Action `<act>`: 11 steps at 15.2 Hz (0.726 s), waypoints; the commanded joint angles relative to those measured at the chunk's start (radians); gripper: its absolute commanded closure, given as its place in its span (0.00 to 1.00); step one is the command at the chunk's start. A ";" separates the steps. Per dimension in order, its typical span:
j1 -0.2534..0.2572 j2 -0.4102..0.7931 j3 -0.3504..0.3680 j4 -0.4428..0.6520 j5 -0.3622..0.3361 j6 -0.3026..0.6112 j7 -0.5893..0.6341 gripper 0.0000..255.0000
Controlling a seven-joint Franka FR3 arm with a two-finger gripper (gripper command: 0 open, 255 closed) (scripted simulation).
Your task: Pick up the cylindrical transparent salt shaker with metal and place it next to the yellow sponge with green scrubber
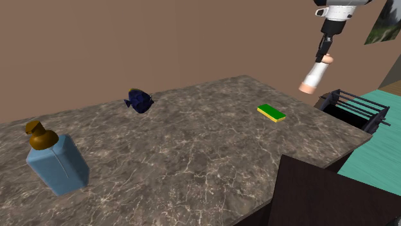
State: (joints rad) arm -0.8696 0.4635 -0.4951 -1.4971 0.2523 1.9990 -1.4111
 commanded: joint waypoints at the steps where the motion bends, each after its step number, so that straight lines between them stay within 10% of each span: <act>1: 0.001 0.005 0.002 -0.019 0.004 0.025 -0.003 1.00; 11: -0.002 0.047 0.018 -0.094 0.032 0.136 -0.023 1.00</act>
State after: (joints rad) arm -0.8709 0.5057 -0.4792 -1.5824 0.2805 2.1219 -1.4311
